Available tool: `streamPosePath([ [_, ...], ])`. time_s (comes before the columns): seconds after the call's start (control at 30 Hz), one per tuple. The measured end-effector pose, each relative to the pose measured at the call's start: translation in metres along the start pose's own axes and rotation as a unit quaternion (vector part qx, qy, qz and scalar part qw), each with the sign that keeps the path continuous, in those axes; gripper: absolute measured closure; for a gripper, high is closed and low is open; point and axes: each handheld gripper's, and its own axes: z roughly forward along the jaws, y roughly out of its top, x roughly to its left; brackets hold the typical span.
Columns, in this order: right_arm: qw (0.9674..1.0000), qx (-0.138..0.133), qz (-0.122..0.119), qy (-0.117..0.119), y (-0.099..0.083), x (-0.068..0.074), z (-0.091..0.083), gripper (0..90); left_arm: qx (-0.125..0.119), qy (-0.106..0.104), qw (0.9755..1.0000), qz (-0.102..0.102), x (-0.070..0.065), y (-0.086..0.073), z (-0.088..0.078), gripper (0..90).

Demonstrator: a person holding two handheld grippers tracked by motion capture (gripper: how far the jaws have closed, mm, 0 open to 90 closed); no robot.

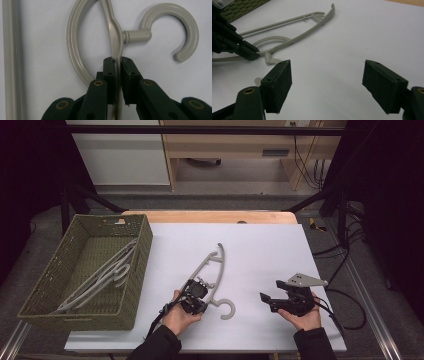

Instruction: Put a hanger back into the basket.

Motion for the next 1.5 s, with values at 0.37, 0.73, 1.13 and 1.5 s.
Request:
streamPosePath([
  [0.37,1.0,0.0,0.001,-0.001,-0.001,-0.002,-0.001,24.1,-0.039,-0.005,0.999,0.022,0.002,-0.011,-0.017,82.6],
  [0.73,1.0,-0.003,0.007,-0.001,-0.001,-0.004,-0.003,24.3,-0.11,-0.002,0.9934,0.035,0.012,-0.016,-0.081,82.9],
  [1.13,0.9999,-0.007,0.008,-0.002,-0.001,-0.007,-0.005,24.5,-0.175,0.009,0.9833,0.05,0.019,-0.01,-0.156,82.9],
  [1.5,0.9999,-0.006,0.01,-0.003,-0.001,-0.007,-0.007,24.5,-0.237,0.029,0.9693,0.056,0.041,-0.016,-0.226,82.9],
])
